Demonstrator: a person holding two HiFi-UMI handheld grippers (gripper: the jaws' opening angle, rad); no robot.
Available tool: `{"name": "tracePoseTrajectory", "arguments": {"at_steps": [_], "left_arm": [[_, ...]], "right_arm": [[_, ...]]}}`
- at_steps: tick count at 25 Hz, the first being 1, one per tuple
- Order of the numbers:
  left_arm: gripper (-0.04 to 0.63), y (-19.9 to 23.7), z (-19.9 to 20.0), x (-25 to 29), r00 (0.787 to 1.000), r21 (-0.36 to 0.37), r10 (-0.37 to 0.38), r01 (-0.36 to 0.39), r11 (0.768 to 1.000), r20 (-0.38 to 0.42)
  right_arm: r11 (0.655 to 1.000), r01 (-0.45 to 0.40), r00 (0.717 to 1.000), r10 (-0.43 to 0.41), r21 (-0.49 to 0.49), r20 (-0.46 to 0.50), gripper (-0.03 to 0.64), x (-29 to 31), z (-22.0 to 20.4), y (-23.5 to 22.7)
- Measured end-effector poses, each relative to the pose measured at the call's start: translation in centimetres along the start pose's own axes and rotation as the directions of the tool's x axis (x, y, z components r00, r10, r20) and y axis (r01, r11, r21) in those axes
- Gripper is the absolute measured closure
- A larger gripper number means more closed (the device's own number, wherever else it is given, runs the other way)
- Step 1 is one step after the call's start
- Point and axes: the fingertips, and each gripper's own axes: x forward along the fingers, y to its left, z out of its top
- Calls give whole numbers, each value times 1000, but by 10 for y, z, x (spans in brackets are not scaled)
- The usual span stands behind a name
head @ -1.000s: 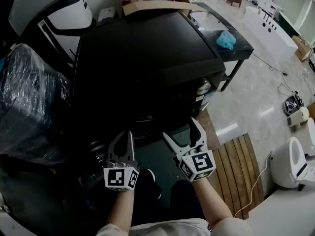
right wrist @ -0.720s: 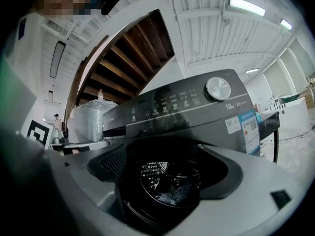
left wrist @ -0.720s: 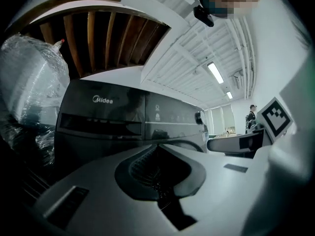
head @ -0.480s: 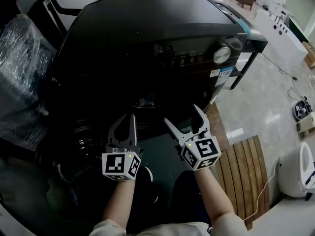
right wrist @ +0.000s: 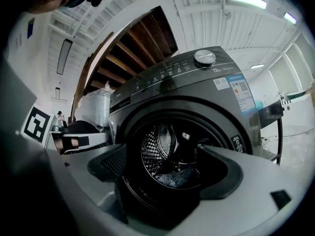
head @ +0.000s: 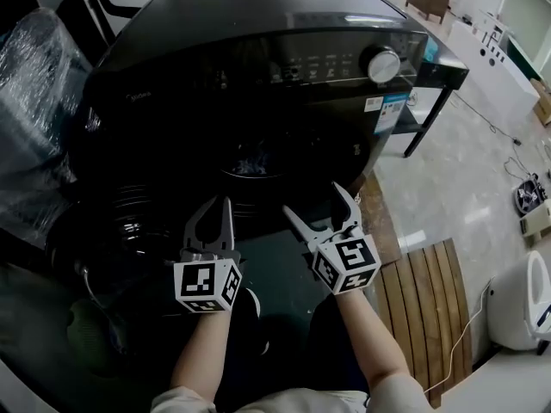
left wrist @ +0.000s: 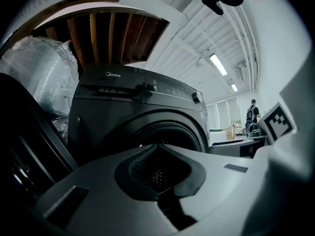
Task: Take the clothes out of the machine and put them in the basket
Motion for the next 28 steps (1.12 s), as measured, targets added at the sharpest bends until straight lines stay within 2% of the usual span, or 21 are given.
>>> {"name": "tracePoseTrajectory", "arguments": {"at_steps": [5,11,14,16,18,28], "left_arm": [[574,-5,-11,-10,1000,20,12,-12,1000,-4],[575,-9,-25,-20,1000,-17,22,-23,1000,-18],[575,-15,-25,-19,1000,20,22,-22,1000,-14],[574,-19,-26,-19,999,64,35,-33,997,-19],[575,-21,-28,-18,999,76,35,-33,997,-23],[574,-11,-31,-20,999,-4,32,-32,999,-27]], "right_arm": [[1000,-5,1000,5,-5,-24,187,-5,-20,4],[999,-11,999,9,-36,-49,193,2,-37,4],[998,-6,998,2,-61,-65,199,10,-48,6],[999,-16,997,12,-43,-73,204,16,-54,7],[999,-22,997,20,-30,-81,210,24,-61,9],[999,-13,988,8,-36,-152,230,65,-99,0]]}}
